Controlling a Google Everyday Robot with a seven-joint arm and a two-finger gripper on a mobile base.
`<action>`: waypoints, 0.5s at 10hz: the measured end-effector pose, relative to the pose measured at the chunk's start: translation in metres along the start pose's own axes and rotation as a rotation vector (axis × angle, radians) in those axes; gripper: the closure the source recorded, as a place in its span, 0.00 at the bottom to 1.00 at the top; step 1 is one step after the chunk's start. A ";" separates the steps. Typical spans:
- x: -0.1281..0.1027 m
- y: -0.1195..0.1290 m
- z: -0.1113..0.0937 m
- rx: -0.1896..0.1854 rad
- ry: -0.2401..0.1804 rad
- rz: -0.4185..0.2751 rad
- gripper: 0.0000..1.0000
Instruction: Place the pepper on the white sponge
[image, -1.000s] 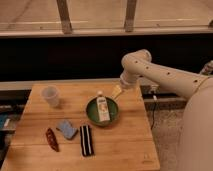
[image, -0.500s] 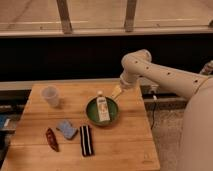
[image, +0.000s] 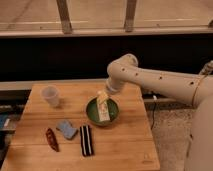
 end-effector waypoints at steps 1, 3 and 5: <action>-0.007 0.023 0.002 -0.013 -0.016 -0.027 0.20; -0.017 0.078 0.011 -0.055 -0.037 -0.092 0.20; -0.018 0.090 0.013 -0.063 -0.038 -0.114 0.20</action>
